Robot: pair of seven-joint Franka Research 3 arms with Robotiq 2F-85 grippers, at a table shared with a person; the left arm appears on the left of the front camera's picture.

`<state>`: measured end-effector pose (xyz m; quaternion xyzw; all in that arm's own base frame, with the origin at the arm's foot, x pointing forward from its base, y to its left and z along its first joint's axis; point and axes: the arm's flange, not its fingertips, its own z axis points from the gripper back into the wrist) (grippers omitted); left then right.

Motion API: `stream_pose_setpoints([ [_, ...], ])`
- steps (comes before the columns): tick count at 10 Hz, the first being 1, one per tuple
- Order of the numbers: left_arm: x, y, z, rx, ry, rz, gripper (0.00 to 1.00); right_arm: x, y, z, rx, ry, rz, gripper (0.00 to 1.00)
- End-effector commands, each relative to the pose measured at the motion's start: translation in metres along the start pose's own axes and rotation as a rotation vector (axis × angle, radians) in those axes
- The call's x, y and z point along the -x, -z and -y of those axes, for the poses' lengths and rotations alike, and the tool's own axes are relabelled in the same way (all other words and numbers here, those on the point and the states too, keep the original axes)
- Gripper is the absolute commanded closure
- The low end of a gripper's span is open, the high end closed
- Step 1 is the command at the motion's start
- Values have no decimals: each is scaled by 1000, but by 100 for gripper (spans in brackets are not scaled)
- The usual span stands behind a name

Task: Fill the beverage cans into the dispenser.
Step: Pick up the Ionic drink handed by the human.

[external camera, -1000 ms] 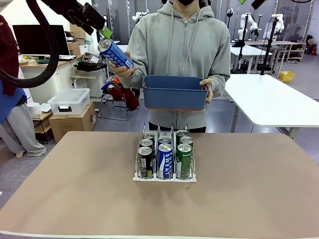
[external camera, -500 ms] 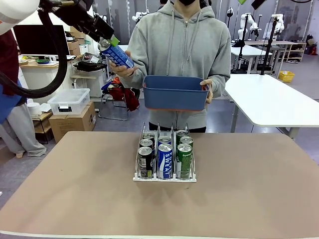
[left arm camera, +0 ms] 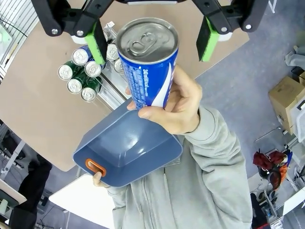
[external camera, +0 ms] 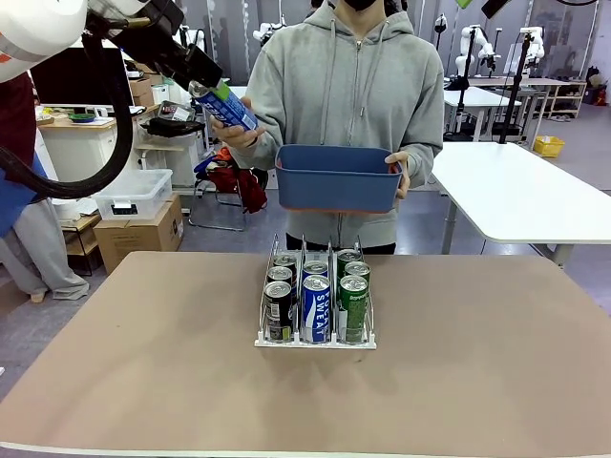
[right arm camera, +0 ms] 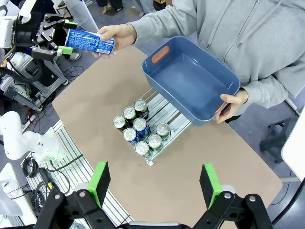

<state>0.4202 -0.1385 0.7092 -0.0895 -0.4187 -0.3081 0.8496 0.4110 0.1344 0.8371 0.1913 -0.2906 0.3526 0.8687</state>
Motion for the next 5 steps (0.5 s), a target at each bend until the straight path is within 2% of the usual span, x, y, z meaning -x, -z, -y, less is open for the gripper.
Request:
stream_pose_setpoints([
  [1, 4, 10, 4, 0, -17, 3, 0, 3, -1, 0, -5, 5, -5, 0],
  [5, 2, 21, 5, 9, -31, 7, 0, 3, -1, 0, -5, 5, -5, 0],
])
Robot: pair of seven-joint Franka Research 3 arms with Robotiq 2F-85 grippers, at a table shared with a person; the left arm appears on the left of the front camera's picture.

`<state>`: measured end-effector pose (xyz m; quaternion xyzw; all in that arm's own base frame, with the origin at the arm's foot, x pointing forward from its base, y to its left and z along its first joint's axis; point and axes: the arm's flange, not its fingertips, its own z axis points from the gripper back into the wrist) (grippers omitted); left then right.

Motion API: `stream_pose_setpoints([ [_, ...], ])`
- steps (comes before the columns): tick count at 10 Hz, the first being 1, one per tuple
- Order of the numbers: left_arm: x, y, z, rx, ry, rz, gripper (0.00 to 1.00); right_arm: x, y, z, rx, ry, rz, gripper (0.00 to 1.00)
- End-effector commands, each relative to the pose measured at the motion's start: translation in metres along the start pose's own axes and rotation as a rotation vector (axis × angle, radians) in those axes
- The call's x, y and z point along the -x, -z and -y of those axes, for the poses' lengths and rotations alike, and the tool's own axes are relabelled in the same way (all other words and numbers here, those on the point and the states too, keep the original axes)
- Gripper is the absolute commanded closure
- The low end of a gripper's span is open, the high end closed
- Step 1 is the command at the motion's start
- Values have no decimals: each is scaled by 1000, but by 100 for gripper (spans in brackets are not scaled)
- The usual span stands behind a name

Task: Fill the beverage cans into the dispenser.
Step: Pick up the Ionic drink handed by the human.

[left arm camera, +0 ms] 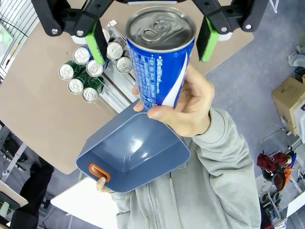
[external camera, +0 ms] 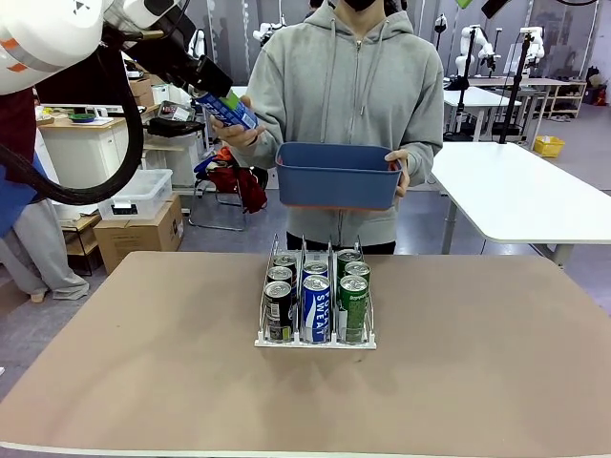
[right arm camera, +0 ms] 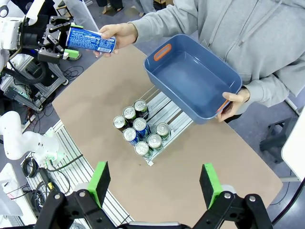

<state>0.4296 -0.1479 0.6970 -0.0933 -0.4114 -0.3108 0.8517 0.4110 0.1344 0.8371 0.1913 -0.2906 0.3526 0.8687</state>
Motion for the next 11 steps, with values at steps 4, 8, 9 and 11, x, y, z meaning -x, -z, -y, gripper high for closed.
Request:
stream_pose_setpoints([
  [4, 0, 2, 0, -1, -3, 0, 0, 3, -1, 0, -5, 5, -5, 0],
  [8, -1, 0, -2, -55, -22, 12, 100, 3, -1, 0, -5, 5, -5, 0],
  [9, -1, 1, 0, -50, -30, 6, 62, 3, -1, 0, -5, 5, -5, 0],
  [11, -1, -1, -2, -48, -34, 5, 100, 3, -1, 0, -5, 5, -5, 0],
])
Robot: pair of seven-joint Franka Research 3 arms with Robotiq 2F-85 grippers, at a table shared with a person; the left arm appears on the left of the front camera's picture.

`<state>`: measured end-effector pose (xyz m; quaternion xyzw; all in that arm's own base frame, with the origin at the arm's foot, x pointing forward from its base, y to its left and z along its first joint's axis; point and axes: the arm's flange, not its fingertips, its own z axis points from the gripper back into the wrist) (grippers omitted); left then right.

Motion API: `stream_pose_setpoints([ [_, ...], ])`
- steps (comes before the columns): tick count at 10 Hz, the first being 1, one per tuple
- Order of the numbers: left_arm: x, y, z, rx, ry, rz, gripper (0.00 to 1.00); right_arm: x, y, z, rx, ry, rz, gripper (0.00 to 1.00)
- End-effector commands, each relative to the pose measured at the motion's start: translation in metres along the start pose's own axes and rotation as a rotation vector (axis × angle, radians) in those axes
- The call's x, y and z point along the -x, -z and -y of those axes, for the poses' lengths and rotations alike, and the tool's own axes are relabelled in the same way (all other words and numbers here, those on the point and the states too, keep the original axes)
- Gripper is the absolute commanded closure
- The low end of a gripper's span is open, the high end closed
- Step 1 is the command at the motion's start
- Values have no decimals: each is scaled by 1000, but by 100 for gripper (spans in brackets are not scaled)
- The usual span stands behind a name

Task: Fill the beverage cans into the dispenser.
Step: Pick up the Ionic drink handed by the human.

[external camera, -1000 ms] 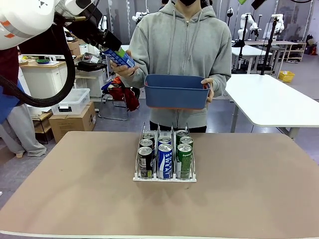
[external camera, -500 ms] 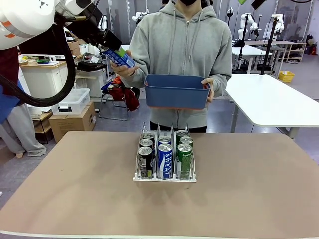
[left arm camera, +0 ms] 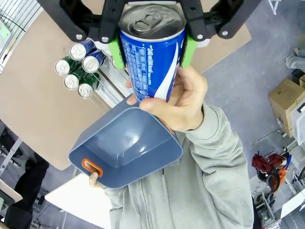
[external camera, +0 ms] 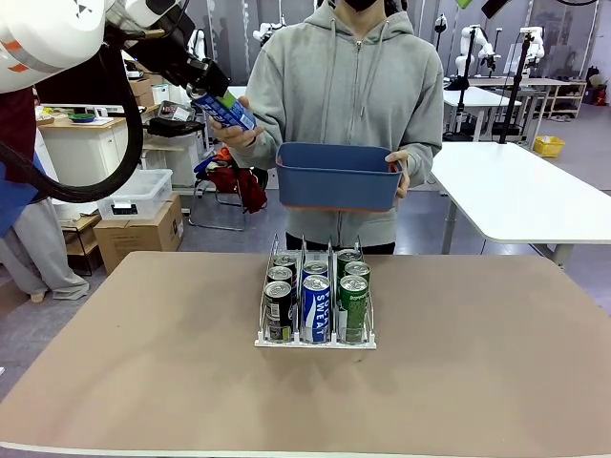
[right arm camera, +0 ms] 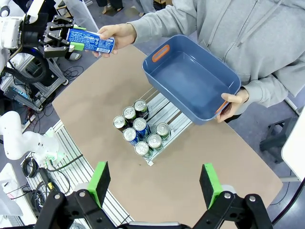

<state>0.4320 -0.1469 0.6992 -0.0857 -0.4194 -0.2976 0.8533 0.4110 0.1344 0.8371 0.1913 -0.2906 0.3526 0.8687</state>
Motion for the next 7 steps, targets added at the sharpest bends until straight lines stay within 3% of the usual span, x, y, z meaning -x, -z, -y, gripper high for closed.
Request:
stream_pose_setpoints([
  [1, 2, -1, 2, -36, -33, -14, 100, 3, -1, 0, -5, 5, -5, 0],
  [7, 2, -7, 0, -84, -20, -29, 100, 3, -1, 0, -5, 5, -5, 0],
])
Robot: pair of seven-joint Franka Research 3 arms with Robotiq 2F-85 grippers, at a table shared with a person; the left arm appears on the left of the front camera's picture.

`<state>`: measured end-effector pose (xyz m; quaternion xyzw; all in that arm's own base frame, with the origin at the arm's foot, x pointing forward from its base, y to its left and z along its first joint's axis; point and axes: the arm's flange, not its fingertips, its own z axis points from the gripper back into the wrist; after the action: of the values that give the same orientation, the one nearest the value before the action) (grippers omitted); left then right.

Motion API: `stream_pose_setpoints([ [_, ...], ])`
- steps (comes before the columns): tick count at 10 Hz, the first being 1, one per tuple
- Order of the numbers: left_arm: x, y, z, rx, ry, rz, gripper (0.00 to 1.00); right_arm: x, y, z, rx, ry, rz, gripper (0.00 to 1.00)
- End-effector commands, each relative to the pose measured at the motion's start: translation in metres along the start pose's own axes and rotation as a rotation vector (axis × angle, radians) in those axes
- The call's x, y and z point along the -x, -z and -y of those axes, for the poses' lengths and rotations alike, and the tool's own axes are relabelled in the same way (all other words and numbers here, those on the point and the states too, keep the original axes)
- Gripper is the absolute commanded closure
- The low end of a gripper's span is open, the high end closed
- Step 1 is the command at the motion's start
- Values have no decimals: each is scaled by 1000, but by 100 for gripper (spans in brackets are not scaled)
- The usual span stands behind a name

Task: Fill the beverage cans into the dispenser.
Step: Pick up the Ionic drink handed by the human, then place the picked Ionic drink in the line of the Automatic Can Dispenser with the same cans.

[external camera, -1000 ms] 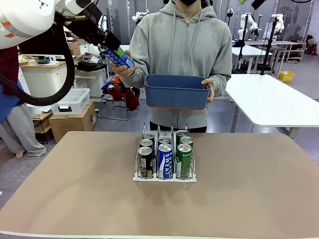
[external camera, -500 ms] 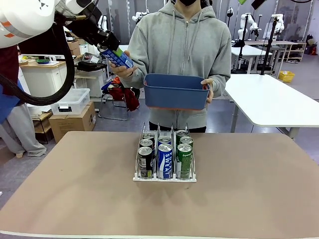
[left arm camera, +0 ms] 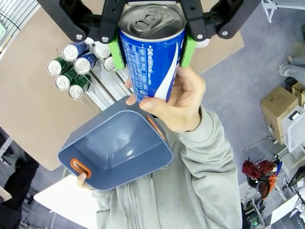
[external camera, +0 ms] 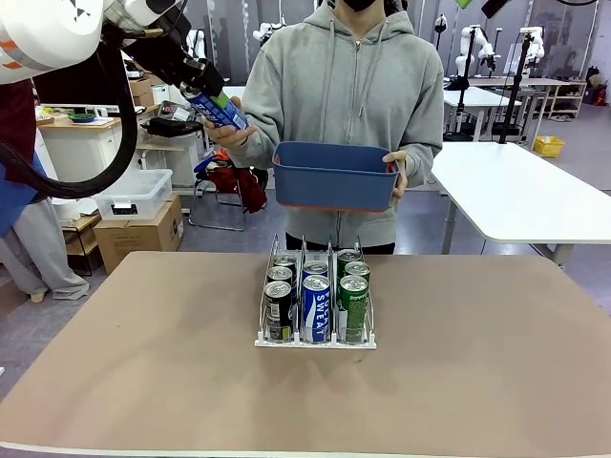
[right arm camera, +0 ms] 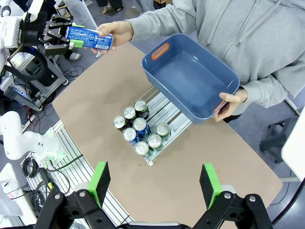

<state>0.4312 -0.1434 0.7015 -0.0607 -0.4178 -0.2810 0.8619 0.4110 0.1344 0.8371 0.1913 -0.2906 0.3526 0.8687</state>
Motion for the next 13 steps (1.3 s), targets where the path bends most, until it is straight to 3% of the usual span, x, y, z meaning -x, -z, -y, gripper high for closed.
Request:
stream_pose_setpoints([
  [1, 1, -3, 3, 18, -26, -8, 100, 3, -1, 0, -5, 5, -5, 0],
  [2, 0, -3, 1, 7, -50, 4, 91, 3, -1, 0, -5, 5, -5, 0],
  [3, 0, 0, 1, 3, 0, -2, 91, 3, -1, 0, -5, 5, -5, 0],
  [13, 0, 0, 1, 3, 0, -2, 91, 3, -1, 0, -5, 5, -5, 0],
])
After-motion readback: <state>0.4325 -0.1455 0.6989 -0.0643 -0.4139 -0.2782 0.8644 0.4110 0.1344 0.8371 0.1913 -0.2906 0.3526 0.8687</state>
